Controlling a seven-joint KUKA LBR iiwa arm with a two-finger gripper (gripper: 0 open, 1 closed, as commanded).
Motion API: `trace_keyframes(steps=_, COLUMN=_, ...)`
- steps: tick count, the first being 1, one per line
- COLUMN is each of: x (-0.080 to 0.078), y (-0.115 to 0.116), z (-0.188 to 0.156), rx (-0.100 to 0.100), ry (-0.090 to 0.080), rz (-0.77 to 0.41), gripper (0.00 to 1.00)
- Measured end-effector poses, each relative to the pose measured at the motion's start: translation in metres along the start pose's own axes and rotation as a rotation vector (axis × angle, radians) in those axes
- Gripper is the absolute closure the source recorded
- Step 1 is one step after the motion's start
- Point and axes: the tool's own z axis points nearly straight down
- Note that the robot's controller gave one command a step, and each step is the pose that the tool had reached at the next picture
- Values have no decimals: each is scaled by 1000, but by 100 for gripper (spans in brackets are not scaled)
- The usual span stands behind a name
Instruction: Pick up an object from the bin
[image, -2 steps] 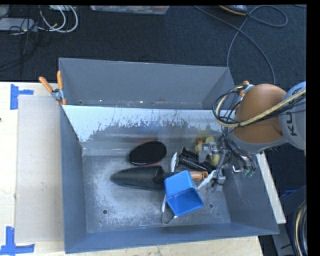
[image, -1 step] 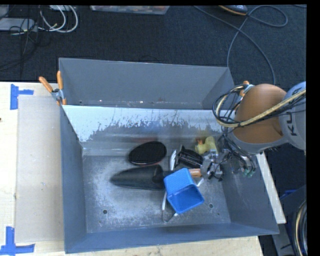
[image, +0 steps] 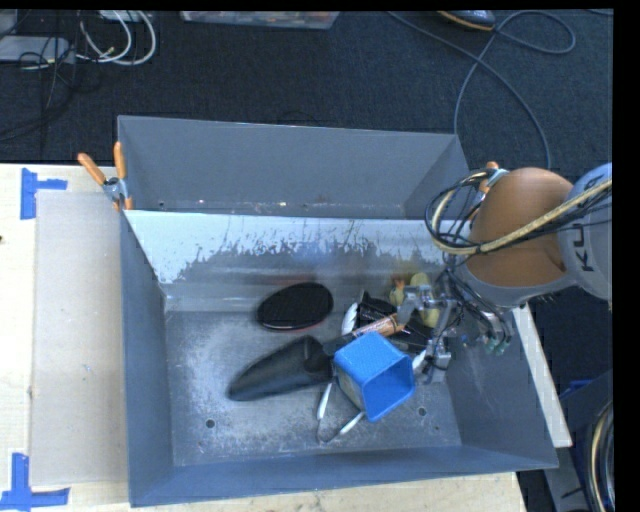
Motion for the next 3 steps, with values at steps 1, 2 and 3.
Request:
trace_keyframes(steps=1, x=0, y=0, z=0, rx=0, ry=0, rz=0, gripper=0)
trace_keyframes(steps=2, x=-1, y=6, z=23, rx=2, ry=-7, rz=-129, gripper=0)
trace_keyframes(steps=3, x=25, y=13, z=49, rx=0, ry=1, rz=-177, gripper=100)
